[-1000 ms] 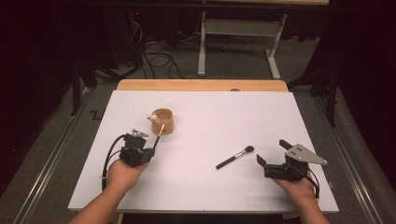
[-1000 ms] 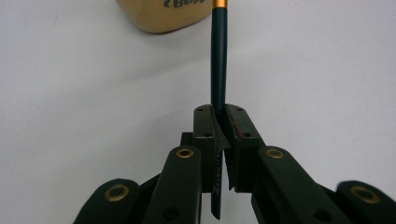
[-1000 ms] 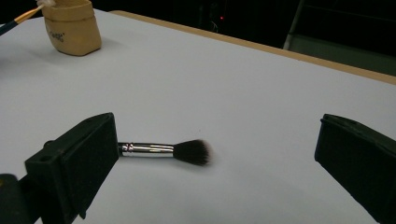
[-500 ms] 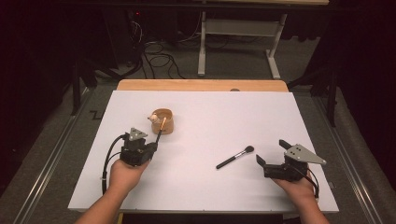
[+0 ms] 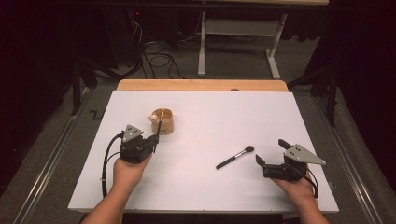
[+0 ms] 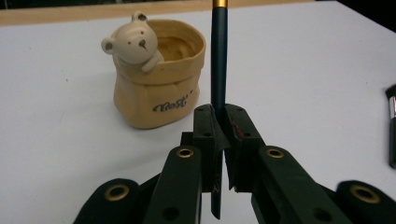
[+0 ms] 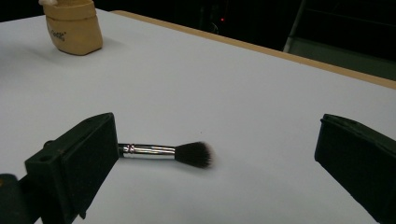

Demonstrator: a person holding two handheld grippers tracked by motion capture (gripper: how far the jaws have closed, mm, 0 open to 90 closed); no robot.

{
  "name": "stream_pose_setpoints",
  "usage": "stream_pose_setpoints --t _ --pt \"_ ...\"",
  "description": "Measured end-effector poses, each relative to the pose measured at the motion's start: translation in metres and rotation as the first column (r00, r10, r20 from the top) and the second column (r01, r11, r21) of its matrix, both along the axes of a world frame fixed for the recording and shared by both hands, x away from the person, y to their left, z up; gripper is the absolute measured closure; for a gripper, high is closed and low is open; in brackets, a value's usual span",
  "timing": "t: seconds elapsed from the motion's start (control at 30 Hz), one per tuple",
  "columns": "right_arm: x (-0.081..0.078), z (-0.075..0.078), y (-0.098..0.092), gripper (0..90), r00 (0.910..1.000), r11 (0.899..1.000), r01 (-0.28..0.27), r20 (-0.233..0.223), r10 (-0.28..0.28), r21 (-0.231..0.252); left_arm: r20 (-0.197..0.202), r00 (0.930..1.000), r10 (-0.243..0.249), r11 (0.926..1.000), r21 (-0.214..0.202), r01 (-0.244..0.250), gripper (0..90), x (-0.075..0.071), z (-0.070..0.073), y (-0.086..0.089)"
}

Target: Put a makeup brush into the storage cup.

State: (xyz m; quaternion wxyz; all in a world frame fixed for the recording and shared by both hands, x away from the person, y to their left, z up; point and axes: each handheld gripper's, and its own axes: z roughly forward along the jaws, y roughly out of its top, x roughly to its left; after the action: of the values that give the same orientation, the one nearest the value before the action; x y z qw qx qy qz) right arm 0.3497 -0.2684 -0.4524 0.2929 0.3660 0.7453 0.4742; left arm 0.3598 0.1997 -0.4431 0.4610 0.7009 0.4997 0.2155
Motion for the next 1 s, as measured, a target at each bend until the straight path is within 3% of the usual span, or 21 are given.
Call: stream_pose_setpoints --t 0.07,0.2,0.33,0.43,0.73,1.0 --pt "0.000 0.000 0.000 0.6 1.0000 1.000 0.001 0.000 -0.001 -0.002 0.011 0.9999 0.003 0.9997 -0.023 -0.003 83.8 -0.002 -0.002 0.001" --pt "0.000 0.000 0.000 0.6 1.0000 1.000 0.001 0.002 -0.001 0.000 0.034 0.9994 -0.010 0.9999 -0.011 0.010 83.8 -0.005 -0.002 0.003" --pt "0.000 -0.001 0.000 0.6 1.0000 1.000 0.007 -0.005 -0.007 0.008 0.045 0.9983 -0.036 0.9987 -0.034 0.038 83.8 -0.009 -0.009 0.005" --pt "0.001 -0.001 0.001 0.6 1.0000 1.000 0.005 0.001 -0.005 0.004 0.075 0.9962 -0.043 0.9986 -0.027 0.045 83.8 -0.011 -0.012 0.004" --pt "-0.003 0.000 0.002 0.5 0.9999 1.000 0.008 0.010 -0.008 0.013 0.130 0.9884 -0.078 0.9937 -0.069 0.088 83.7 -0.017 -0.011 0.000" --pt "-0.004 0.002 0.005 0.6 0.9997 1.000 0.000 0.025 0.000 0.013 0.117 0.9858 -0.120 0.9891 -0.071 0.129 83.7 -0.018 -0.014 -0.003"
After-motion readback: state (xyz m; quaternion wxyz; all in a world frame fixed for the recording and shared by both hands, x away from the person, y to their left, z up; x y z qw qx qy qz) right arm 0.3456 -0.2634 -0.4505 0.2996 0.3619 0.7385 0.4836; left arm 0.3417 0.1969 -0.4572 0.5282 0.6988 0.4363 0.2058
